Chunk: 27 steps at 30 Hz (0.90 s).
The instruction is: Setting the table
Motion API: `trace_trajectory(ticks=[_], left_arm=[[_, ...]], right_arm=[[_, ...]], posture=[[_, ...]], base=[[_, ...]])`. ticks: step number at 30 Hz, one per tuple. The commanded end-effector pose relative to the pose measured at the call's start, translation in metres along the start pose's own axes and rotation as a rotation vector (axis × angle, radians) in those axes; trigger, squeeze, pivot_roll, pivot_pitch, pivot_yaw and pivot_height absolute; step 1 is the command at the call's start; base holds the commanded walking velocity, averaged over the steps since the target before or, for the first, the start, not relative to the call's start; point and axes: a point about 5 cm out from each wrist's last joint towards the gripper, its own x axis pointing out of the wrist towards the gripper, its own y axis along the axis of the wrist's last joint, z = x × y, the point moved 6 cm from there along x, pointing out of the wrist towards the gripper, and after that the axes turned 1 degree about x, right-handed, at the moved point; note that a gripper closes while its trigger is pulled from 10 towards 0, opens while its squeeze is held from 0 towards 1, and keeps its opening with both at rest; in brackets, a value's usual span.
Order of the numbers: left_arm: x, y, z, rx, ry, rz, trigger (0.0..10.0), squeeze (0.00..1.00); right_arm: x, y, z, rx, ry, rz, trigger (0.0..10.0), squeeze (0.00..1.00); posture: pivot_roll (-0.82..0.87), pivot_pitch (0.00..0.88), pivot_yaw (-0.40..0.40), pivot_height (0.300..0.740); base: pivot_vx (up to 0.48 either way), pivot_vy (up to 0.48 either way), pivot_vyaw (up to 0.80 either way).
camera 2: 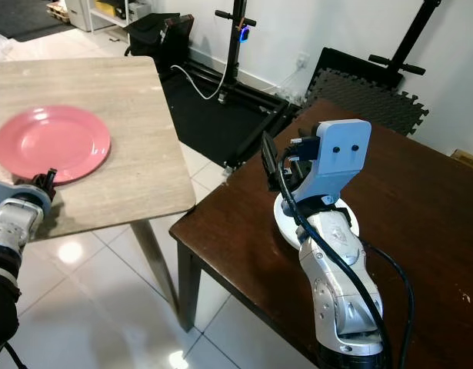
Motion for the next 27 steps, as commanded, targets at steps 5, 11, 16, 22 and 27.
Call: trace_trajectory(ticks=[5, 11, 16, 22, 27], left_arm=[[-0.003, -0.001, -0.001, 0.254, -0.079, 0.018, 10.0, 0.0], [-0.03, 0.036, 0.084, 0.325, -0.511, 0.086, 10.0, 0.0], [-0.094, 0.038, 0.133, 0.417, -0.922, -0.071, 10.0, 0.0], [-0.14, 0.025, 0.15, 0.334, -1.137, -0.205, 10.0, 0.0], [-0.168, 0.024, 0.166, 0.23, -1.273, -0.196, 10.0, 0.0]], right_arm=[[-0.003, 0.0, 0.004, 0.006, -0.021, -0.001, 10.0, 0.0], [-0.009, 0.0, 0.014, -0.001, -0.057, 0.0, 10.0, 0.0], [-0.018, -0.01, 0.027, 0.293, -0.093, -0.04, 10.0, 0.0], [-0.023, 0.009, 0.0, 0.74, 0.126, 0.019, 10.0, 0.0], [-0.026, 0.009, -0.004, 0.894, 0.15, 0.033, 10.0, 0.0]], posture=[[-0.01, 0.286, -0.032, 0.74], [0.02, 0.252, -0.022, 0.74], [0.06, 0.218, -0.021, 0.74], [0.06, 0.186, -0.018, 0.74], [0.06, 0.174, -0.021, 0.74]], base=[[0.0, 0.0, 0.0], [0.0, 0.0, 0.0], [0.0, 0.0, 0.0], [0.0, 0.0, 0.0], [0.0, 0.0, 0.0]])
